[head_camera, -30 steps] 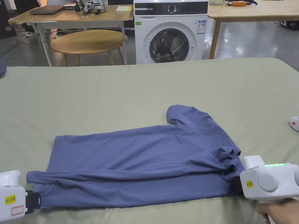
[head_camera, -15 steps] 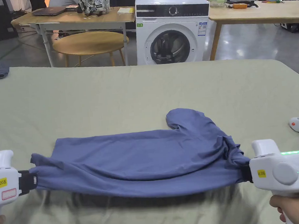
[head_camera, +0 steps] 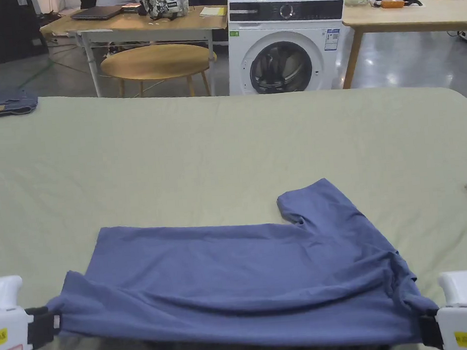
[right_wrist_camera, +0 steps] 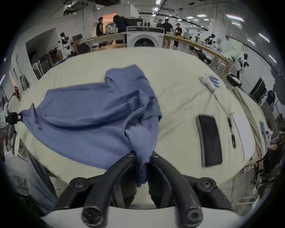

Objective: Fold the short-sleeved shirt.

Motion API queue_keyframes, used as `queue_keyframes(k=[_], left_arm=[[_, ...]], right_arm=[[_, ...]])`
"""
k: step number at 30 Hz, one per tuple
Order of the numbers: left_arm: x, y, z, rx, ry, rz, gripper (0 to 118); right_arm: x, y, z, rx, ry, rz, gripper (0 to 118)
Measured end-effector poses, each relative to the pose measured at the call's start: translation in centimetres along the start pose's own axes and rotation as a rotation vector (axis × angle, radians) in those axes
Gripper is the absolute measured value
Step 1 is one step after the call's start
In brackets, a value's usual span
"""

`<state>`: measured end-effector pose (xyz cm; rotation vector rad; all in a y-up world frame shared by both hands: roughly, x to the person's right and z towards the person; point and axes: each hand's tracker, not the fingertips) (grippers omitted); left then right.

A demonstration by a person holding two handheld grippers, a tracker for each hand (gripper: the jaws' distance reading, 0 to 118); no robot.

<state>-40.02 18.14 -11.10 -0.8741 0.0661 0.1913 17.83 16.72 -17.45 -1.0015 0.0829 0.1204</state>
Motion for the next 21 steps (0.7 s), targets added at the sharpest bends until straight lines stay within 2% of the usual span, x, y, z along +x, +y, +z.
queue_keyframes(k=[3,7,10,13,14,16,18,19,21], left_arm=[[0.0,-2.0,-1.7,-0.063,0.041,-0.014,1],[-0.4,-3.5,-3.8,-0.113,0.060,-0.024,1],[-0.6,-3.9,-4.6,-0.111,0.064,-0.020,1],[-0.4,-3.4,-4.2,-0.108,0.061,-0.016,1],[-0.2,-3.1,-4.0,-0.111,0.062,-0.016,3],[0.3,-2.3,-3.4,-0.096,0.071,-0.017,14],[0.9,-1.3,-2.6,-0.047,0.093,-0.026,40],[1.2,-0.6,-2.3,-0.020,0.097,-0.022,49],[1.8,0.6,-1.6,0.035,0.077,-0.010,49]], right_arm=[[-0.2,-1.2,-2.3,-0.068,-0.012,0.002,9],[0.2,-1.8,-4.8,-0.092,-0.004,-0.025,10],[0.4,-1.5,-5.2,-0.086,-0.013,-0.006,12],[0.1,-1.0,-4.3,-0.078,-0.032,0.019,25],[0.0,-0.6,-3.9,-0.073,-0.055,0.025,39],[-0.4,0.2,-2.2,-0.017,-0.116,0.031,61],[-0.8,1.5,-0.8,0.045,-0.148,0.030,64],[-1.2,2.1,-0.1,0.074,-0.159,0.033,68],[-2.1,3.3,1.2,0.138,-0.159,0.044,72]])
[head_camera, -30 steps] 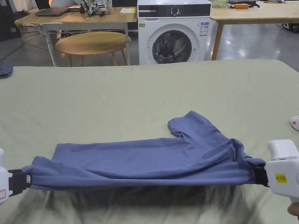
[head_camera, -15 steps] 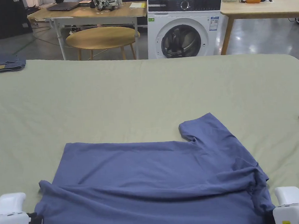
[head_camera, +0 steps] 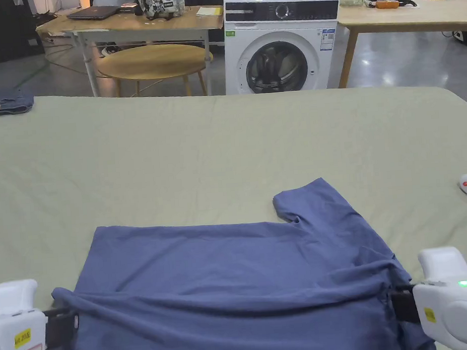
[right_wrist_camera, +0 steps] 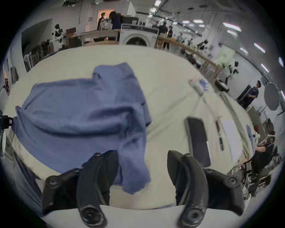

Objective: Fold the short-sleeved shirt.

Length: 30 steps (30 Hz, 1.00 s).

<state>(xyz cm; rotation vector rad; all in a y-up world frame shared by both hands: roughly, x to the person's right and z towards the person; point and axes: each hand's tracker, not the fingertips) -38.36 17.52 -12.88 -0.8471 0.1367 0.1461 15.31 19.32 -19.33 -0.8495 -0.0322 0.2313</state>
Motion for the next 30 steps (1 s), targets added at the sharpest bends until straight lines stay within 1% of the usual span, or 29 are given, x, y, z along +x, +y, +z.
queue_keyframes(k=[4,7,10,11,12,13,14,16,17,18,20,22,25,28,30], left_arm=[[1.4,2.3,0.8,0.106,-0.020,0.019,49],[2.8,3.6,1.5,0.205,-0.023,0.006,49],[4.5,4.4,2.1,0.304,0.001,-0.043,49],[5.0,4.6,2.3,0.330,0.009,-0.057,47],[5.5,4.7,2.4,0.356,0.011,-0.074,42],[6.0,4.9,2.6,0.380,0.023,-0.083,33],[6.4,5.0,2.7,0.400,0.037,-0.093,22],[6.8,5.2,2.6,0.420,0.053,-0.103,12],[7.0,5.3,2.7,0.426,0.049,-0.102,4],[7.0,5.3,2.8,0.440,0.051,-0.102,0],[6.6,5.7,2.2,0.464,0.058,-0.103,0],[6.1,6.6,1.6,0.451,0.057,-0.100,0],[4.8,8.1,-0.4,0.377,0.029,-0.063,0],[3.3,10.3,-3.0,0.272,-0.014,-0.025,0],[2.2,12.2,-5.4,0.157,-0.043,-0.018,0]], right_arm=[[-2.0,2.3,1.2,0.107,0.020,0.007,72],[-3.8,3.5,1.6,0.224,0.070,-0.032,72],[-6.0,4.5,1.9,0.325,0.060,-0.053,70],[-6.5,4.7,2.0,0.360,0.068,-0.060,63],[-7.1,4.9,2.1,0.395,0.075,-0.066,51],[-7.7,5.2,2.2,0.419,0.080,-0.072,36],[-8.2,5.4,2.2,0.426,0.080,-0.074,18],[-8.9,5.8,2.4,0.445,0.097,-0.096,10],[-9.1,6.0,2.4,0.446,0.110,-0.103,1],[-9.1,6.1,2.3,0.452,0.119,-0.114,0],[-9.1,6.4,1.9,0.459,0.133,-0.124,0],[-9.3,6.7,1.8,0.458,0.147,-0.128,0],[-9.4,7.1,1.5,0.433,0.199,-0.129,0],[-9.7,7.4,0.8,0.412,0.198,-0.110,0],[-9.7,7.5,0.2,0.398,0.206,-0.102,0]])
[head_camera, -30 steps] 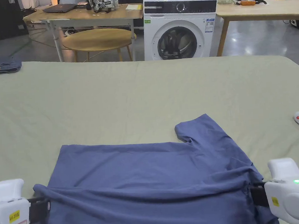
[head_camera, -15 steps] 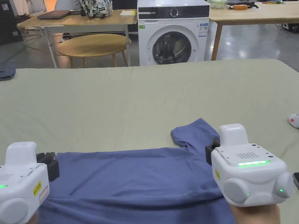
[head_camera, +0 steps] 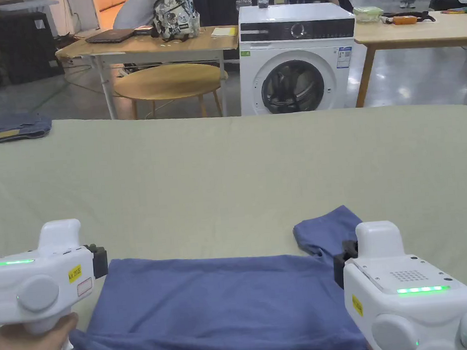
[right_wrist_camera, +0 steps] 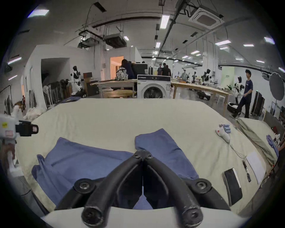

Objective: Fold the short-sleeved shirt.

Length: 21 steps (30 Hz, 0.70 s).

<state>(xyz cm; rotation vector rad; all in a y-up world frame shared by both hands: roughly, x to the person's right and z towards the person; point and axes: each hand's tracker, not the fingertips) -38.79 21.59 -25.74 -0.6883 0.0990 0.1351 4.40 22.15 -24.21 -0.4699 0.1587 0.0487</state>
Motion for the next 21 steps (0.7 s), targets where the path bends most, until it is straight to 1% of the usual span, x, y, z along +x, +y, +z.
queue_keyframes(k=[3,6,8,9,10,11,12,13,17,19,21], left_arm=[[-2.1,2.0,-4.2,-0.106,-0.011,0.022,0],[-4.2,3.7,-8.5,-0.233,-0.063,0.082,0],[-5.1,4.6,-10.9,-0.308,-0.067,0.105,0],[-5.5,4.9,-12.1,-0.326,-0.066,0.104,5],[-5.6,5.4,-13.3,-0.347,-0.061,0.087,19],[-5.7,5.5,-14.2,-0.370,-0.053,0.066,47],[-5.8,5.7,-15.3,-0.402,-0.048,0.058,68],[-5.3,5.4,-15.6,-0.427,-0.032,0.061,81],[-3.7,4.1,-17.5,-0.523,-0.002,0.066,81],[-2.4,3.9,-17.0,-0.523,0.031,0.023,81],[-1.2,3.9,-16.3,-0.508,0.076,-0.027,74]], right_arm=[[0.3,-0.6,-1.4,-0.030,0.000,-0.005,0],[0.9,-1.1,-2.8,-0.063,-0.008,-0.015,0],[1.5,-1.3,-3.4,-0.083,-0.019,-0.021,0],[1.6,-1.0,-2.9,-0.092,-0.025,-0.021,0],[1.9,-1.1,-3.1,-0.102,-0.031,-0.018,0],[2.1,-1.2,-3.4,-0.110,-0.036,-0.015,0],[2.3,-1.3,-3.6,-0.121,-0.043,-0.011,0],[2.5,-1.4,-3.8,-0.130,-0.052,-0.009,0],[3.0,-1.9,-4.3,-0.163,-0.071,-0.008,0],[3.3,-2.1,-4.6,-0.182,-0.076,-0.009,0],[3.6,-2.7,-5.1,-0.198,-0.082,-0.007,0]])
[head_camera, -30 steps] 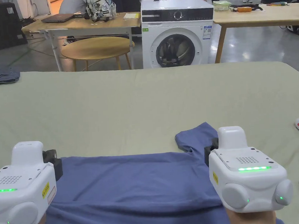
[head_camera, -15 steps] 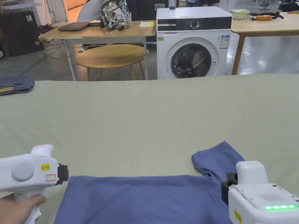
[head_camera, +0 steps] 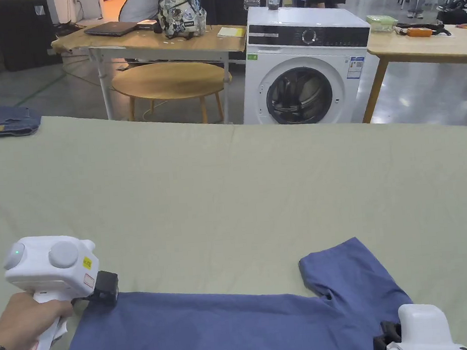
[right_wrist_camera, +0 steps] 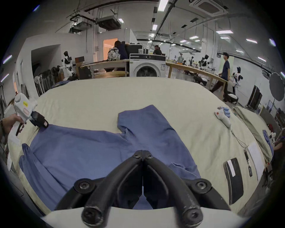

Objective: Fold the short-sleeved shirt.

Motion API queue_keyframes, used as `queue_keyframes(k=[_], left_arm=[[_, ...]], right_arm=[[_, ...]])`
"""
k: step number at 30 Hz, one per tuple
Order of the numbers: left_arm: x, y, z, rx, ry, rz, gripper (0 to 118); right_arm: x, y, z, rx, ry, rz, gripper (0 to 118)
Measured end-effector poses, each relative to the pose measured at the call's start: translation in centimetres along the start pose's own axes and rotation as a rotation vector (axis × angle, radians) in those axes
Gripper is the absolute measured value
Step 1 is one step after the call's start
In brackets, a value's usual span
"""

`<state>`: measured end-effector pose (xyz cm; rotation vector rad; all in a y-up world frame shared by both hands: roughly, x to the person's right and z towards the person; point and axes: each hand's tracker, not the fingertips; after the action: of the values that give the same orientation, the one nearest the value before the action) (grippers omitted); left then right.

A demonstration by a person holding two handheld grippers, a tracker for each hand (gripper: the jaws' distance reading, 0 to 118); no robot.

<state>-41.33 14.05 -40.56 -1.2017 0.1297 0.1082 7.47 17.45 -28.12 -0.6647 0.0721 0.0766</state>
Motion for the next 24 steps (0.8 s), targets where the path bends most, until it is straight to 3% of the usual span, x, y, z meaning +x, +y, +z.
queue_keyframes(k=[4,6,10,16,18,19,20,21,24], left_arm=[[1.5,-0.8,1.1,0.037,0.014,-0.062,35],[1.5,-0.3,1.2,0.041,-0.011,-0.076,3],[1.5,-1.0,1.6,0.078,-0.015,-0.105,0],[0.3,-1.9,4.0,0.173,-0.069,-0.044,0],[0.0,-2.0,4.6,0.181,-0.076,-0.044,0],[-0.1,-2.1,4.8,0.191,-0.080,-0.036,0],[-0.3,-2.3,5.1,0.198,-0.084,-0.032,0],[-0.5,-2.4,5.0,0.203,-0.084,-0.028,0],[-0.8,-2.7,5.4,0.219,-0.080,-0.013,0]], right_arm=[[0.3,-0.2,-0.9,-0.022,0.001,-0.005,0],[0.5,0.0,-1.3,-0.030,0.004,-0.010,0],[1.4,1.1,-1.9,-0.049,0.014,-0.028,0],[5.4,5.9,-5.2,-0.121,-0.015,-0.022,1],[6.8,7.7,-7.3,-0.184,0.002,-0.023,17],[7.3,8.5,-8.5,-0.200,0.002,-0.024,32],[7.9,9.1,-9.4,-0.211,0.008,-0.031,57],[8.3,9.7,-10.6,-0.212,0.006,-0.027,69],[8.7,10.5,-13.8,-0.293,0.004,0.018,71]])
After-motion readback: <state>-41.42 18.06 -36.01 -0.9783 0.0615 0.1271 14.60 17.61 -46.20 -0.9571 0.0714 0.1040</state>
